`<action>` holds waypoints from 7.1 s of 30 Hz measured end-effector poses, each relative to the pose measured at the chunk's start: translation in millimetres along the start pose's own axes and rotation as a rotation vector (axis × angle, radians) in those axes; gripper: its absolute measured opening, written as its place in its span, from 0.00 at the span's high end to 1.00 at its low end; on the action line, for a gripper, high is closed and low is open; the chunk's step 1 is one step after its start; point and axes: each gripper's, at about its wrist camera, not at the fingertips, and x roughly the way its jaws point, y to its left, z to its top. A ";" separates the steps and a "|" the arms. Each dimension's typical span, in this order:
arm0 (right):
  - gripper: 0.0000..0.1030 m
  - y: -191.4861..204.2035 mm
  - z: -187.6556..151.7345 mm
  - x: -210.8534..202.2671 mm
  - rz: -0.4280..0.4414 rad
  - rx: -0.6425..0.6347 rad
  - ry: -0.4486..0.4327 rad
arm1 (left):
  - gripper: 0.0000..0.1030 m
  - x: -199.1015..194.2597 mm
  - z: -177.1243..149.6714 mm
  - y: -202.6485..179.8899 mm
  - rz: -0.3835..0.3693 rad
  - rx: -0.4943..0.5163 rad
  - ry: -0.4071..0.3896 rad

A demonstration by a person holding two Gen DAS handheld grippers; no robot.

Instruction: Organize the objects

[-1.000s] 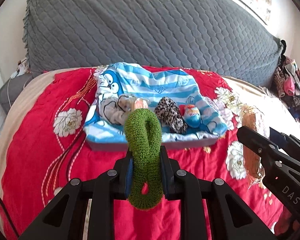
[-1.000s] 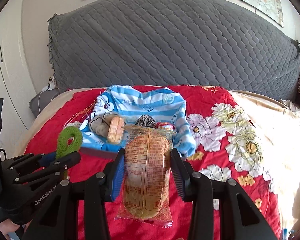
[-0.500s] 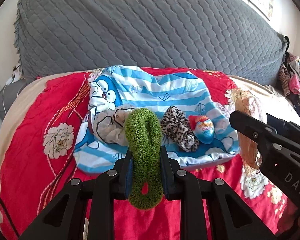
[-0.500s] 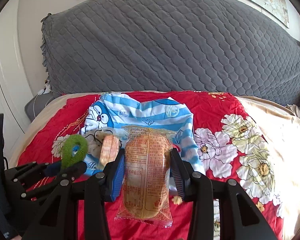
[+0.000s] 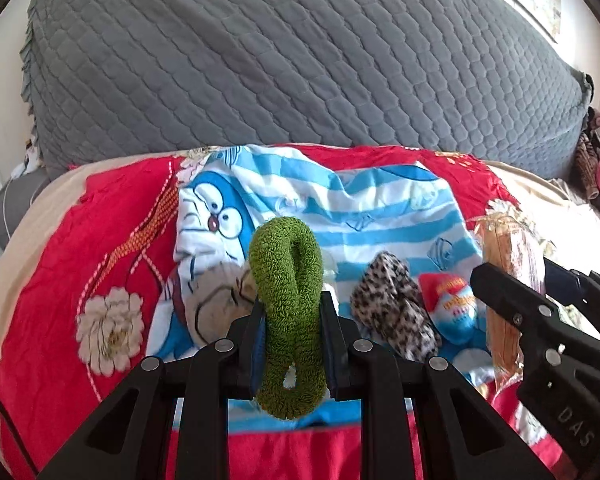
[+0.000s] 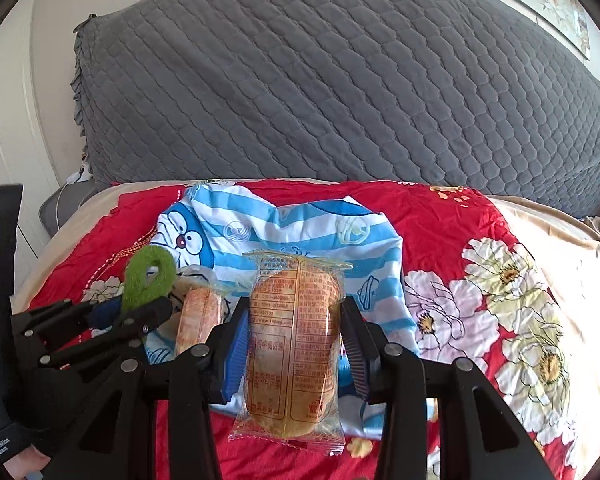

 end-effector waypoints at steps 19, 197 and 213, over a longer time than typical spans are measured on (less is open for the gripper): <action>0.58 -2.3 -0.2 81.3 -0.025 -0.020 0.085 | 0.77 74.1 -3.2 16.6 0.033 -0.031 0.060; 0.02 -1.8 -114.7 -115.3 -0.024 0.028 0.029 | 0.01 -144.5 -118.8 22.6 0.031 0.040 -0.068; 0.02 10.5 -135.9 -116.7 -0.034 -0.010 0.023 | 0.01 -142.8 -140.5 31.2 0.038 -0.002 -0.051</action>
